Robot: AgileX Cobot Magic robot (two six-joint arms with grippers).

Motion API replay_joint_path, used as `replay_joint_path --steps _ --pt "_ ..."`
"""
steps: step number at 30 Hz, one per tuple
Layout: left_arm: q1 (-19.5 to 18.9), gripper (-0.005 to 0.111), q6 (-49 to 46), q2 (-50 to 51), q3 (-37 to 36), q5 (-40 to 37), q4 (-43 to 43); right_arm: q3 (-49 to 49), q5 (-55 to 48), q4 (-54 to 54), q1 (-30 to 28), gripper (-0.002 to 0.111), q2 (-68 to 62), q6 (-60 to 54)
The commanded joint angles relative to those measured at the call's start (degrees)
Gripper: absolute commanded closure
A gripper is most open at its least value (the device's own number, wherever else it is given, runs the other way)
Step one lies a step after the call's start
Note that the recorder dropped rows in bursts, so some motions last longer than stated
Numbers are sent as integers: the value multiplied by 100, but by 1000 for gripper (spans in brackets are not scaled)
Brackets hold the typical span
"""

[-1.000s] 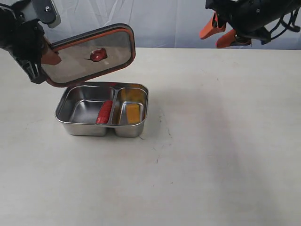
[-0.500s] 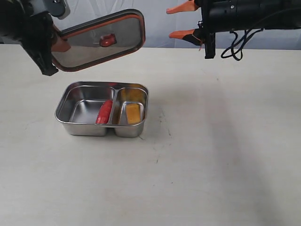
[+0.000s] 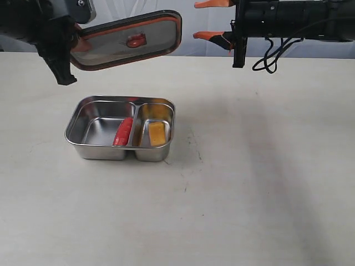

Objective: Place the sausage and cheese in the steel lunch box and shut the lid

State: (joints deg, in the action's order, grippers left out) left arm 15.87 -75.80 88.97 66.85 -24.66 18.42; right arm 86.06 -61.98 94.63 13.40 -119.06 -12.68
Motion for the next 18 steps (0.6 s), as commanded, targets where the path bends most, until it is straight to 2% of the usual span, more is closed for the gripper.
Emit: replay_joint_path --steps 1,3,10,18 --pt "318 107 -27 -63 -1 287 -269 -3 -52 82 -30 57 4 -23" --pt "424 107 -27 -63 -1 482 -442 -3 -121 82 -30 57 4 -23" --pt "434 107 -27 -63 -1 725 -794 -3 -579 -129 -11 57 4 -23" --pt "434 107 -6 -63 -1 825 -780 -3 -625 -176 5 57 4 -23"
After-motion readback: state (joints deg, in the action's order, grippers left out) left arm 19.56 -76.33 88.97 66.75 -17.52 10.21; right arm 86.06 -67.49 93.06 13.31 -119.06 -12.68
